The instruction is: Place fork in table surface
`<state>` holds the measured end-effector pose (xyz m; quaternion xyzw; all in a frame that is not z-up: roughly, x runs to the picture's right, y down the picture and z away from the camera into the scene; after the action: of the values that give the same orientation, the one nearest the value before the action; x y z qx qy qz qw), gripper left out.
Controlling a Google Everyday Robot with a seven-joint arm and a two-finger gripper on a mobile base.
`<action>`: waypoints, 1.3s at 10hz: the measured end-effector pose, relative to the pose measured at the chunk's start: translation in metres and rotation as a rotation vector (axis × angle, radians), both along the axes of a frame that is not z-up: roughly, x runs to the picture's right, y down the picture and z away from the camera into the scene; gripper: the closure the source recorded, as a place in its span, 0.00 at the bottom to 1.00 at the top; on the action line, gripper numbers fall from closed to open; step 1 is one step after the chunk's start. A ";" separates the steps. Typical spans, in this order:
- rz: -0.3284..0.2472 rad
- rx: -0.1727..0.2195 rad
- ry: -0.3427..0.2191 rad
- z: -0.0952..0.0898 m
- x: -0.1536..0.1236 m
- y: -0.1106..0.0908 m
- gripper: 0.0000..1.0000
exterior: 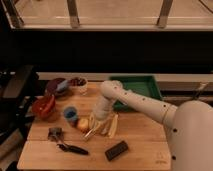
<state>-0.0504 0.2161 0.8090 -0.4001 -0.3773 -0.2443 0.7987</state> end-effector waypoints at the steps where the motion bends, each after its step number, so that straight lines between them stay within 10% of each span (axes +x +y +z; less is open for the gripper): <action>1: 0.014 -0.005 0.002 0.002 0.007 0.003 0.84; 7: 0.174 0.007 -0.066 0.010 0.025 0.012 0.25; 13: 0.127 0.045 -0.086 0.005 0.016 -0.010 0.20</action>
<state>-0.0340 0.2064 0.8144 -0.3464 -0.4303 -0.2185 0.8044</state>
